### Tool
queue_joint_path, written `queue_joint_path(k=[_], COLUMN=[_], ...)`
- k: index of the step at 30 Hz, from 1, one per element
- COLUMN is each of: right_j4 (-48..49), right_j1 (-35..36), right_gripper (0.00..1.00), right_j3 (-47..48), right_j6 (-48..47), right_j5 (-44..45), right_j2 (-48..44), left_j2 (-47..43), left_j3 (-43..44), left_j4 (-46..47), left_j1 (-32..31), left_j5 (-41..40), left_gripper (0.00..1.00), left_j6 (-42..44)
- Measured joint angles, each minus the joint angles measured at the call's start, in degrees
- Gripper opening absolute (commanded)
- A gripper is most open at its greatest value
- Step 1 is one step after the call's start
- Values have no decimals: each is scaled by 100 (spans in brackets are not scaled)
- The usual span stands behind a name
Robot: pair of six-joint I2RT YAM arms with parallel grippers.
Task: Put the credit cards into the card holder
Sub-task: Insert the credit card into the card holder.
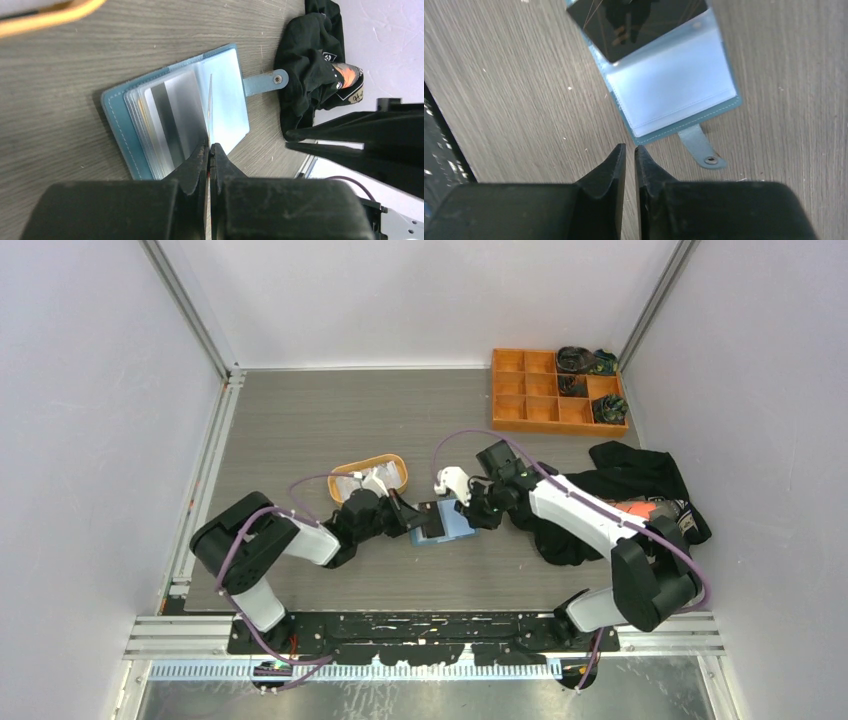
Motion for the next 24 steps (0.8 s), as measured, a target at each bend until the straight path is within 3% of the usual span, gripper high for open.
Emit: queue_joint_path(k=[4, 12, 17, 24], right_j4=[4, 125, 122, 125], right_j1=[-291, -525, -525, -525], right_gripper=[33, 33, 33, 33], right_j3=[269, 553, 706, 802], right_j6=[745, 2035, 2538, 2874], right_j5=[-345, -590, -380, -101], right_j2=[20, 929, 1528, 1628], left_j2=[199, 350, 527, 927], left_j3=[-55, -260, -282, -280], left_j4=[299, 824, 1110, 1550], left_j1=[-286, -426, -426, -431], left_j5=[-546, -1338, -1453, -1443], left_gripper=[0, 0, 0, 0], left_j6=[-304, -715, -866, -1113])
